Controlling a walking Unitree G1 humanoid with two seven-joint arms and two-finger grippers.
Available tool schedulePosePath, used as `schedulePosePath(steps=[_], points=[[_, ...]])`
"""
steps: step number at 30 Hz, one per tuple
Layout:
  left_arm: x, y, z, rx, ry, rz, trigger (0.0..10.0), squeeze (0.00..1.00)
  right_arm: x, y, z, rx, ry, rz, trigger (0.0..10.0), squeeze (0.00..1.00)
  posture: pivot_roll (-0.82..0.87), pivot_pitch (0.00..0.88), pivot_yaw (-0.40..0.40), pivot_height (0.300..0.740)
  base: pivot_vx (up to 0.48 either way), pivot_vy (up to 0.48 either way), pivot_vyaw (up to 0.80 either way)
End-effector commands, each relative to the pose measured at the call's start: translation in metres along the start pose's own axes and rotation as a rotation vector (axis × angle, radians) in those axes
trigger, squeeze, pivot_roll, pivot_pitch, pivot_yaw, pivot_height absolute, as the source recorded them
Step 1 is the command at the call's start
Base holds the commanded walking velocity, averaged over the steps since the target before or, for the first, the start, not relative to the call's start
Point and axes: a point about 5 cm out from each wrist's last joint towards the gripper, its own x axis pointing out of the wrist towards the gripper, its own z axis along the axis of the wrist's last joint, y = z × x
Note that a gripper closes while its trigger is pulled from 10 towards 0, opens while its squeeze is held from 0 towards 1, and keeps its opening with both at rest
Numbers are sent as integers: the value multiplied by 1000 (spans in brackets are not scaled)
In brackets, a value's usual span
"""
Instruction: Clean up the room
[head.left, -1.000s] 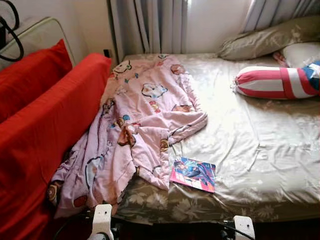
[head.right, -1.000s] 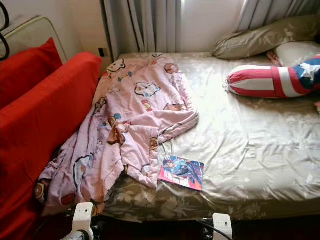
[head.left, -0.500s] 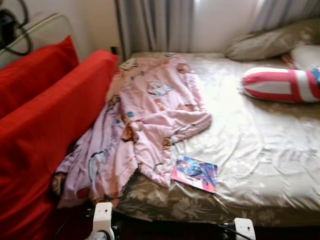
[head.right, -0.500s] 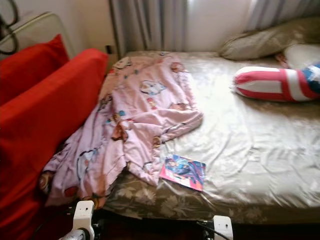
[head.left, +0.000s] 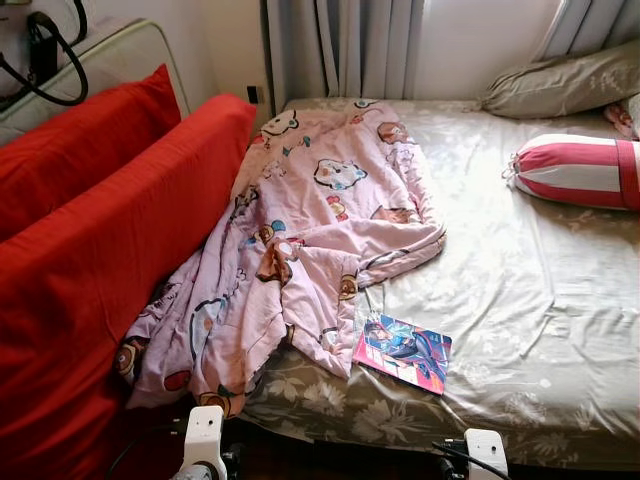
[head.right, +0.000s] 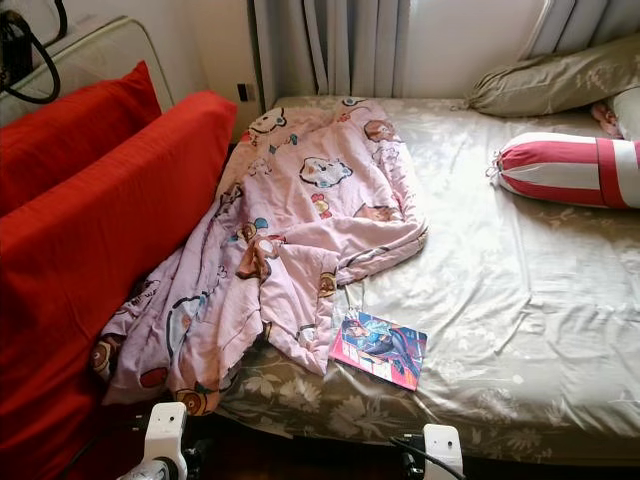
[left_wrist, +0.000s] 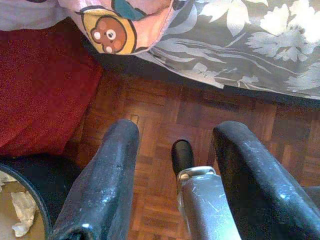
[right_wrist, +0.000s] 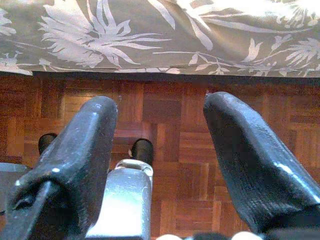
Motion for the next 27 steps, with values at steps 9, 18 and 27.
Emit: schedulePosePath(steps=[9, 18, 27], points=[[-2, 1, -8, 11, 27, -6, 10000, 0, -1, 3, -7, 1, 20, 10, 10000, 0, 34, 0, 27, 740, 30, 0, 0], [-2, 1, -8, 13, 27, -10, 10000, 0, -2, 4, -7, -3, 18, 14, 10000, 0, 36, 0, 25, 740, 0, 0, 0], [-2, 1, -7, 10, 25, -11, 10000, 0, -1, 4, -6, 2, 14, 16, 10000, 0, 40, 0, 20, 740, 27, 0, 0]])
